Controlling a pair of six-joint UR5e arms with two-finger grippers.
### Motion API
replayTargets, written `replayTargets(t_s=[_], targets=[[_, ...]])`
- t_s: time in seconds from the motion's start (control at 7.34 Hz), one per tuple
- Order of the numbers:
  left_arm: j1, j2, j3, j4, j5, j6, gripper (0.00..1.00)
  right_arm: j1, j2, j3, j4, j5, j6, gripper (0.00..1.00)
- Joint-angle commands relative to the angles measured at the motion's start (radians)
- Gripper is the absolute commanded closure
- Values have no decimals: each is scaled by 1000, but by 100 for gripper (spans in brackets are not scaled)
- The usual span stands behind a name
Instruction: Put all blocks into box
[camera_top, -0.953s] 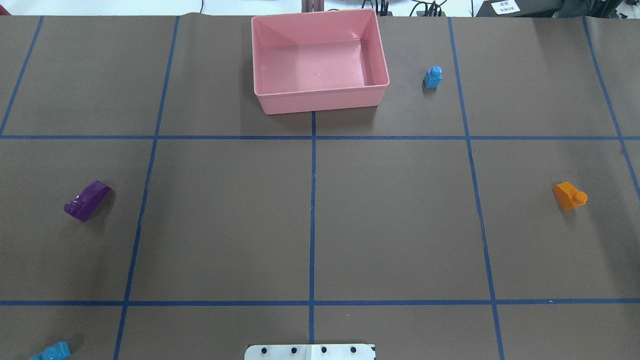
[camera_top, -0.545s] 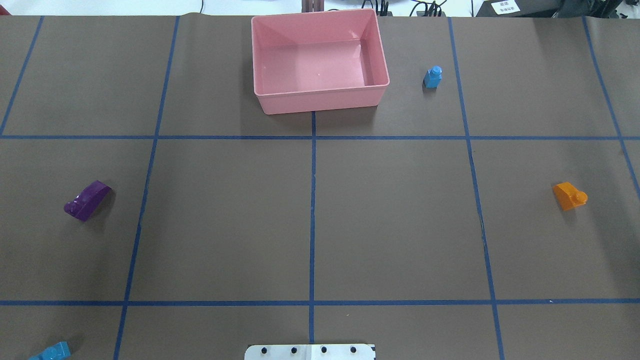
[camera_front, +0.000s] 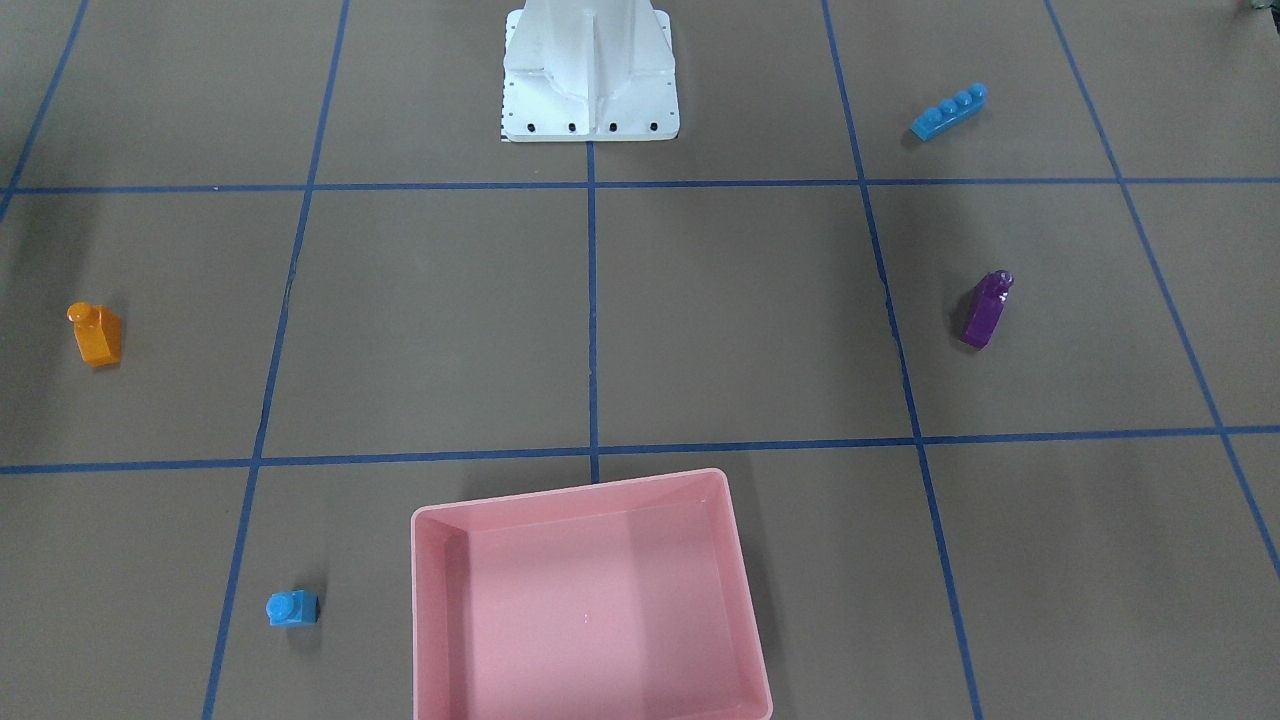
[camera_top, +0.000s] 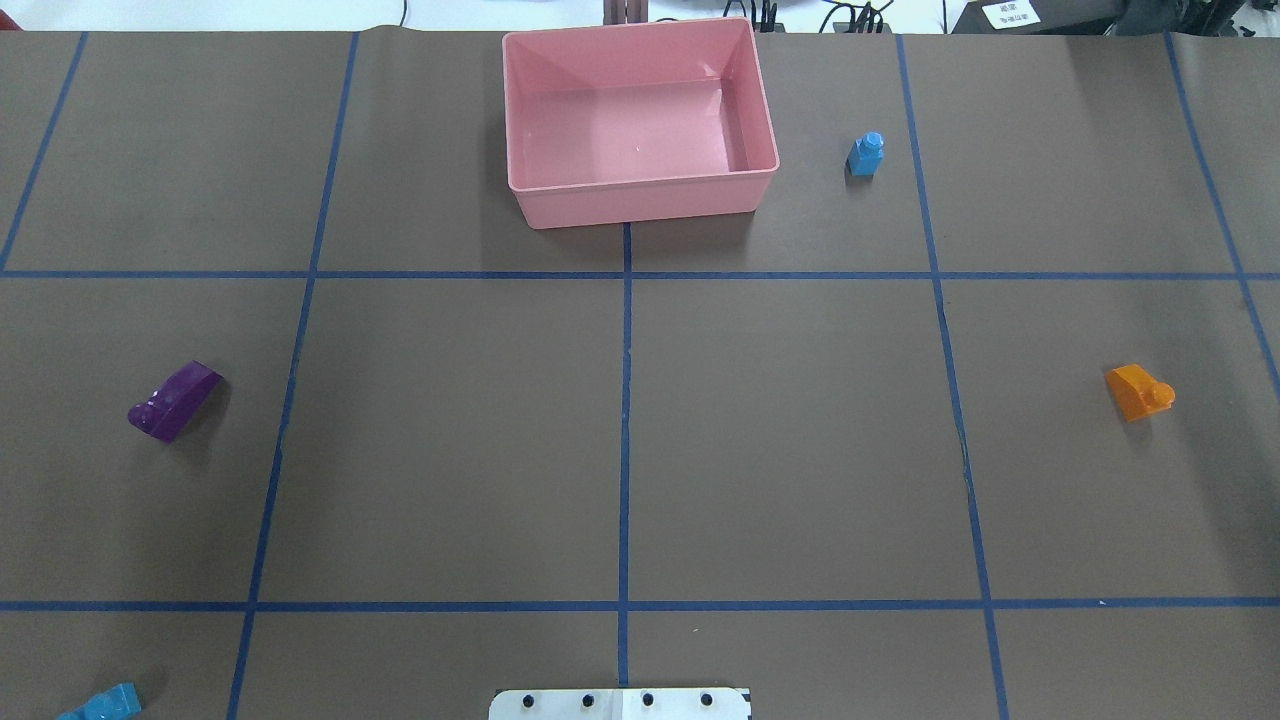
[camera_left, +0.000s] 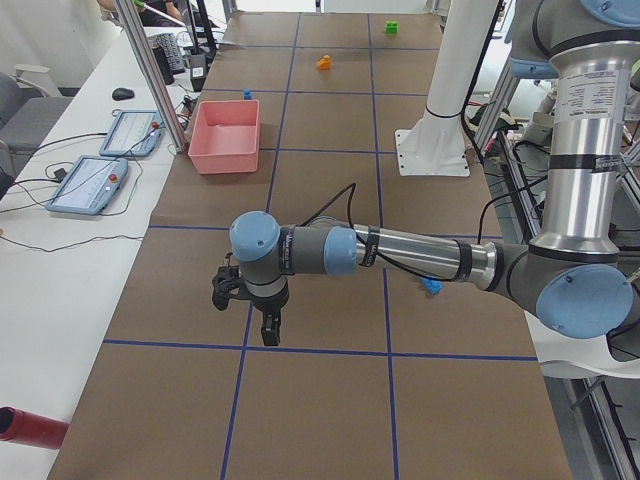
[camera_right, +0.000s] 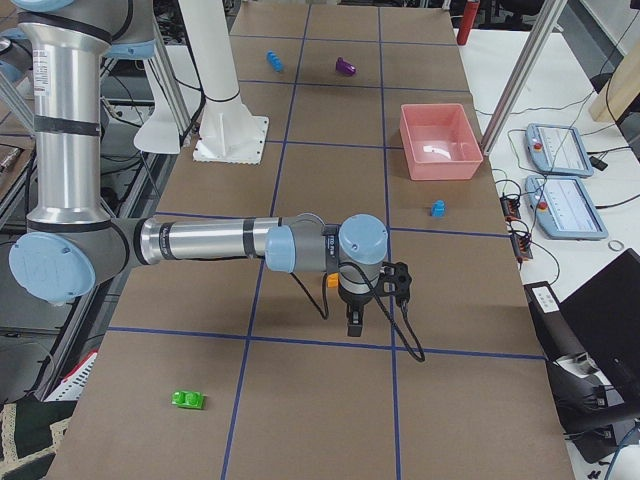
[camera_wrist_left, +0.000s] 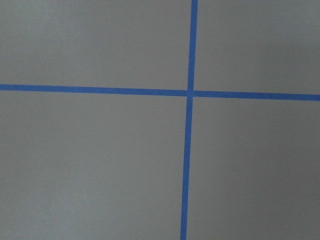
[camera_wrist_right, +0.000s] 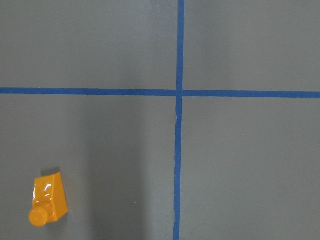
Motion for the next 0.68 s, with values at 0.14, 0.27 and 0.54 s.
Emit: replayTargets(t_s=[0.14,0.27,0.54], targets=[[65,-4,-18,-171,-13,-3,0,-82,6,49,63,98,106,0],[65,-2,-17,-202,-74,-4,0,-159,23,21,136,157,173,0],[65,4,11,-202,-140,-4,0,-285,12,15,280,127,299,0]])
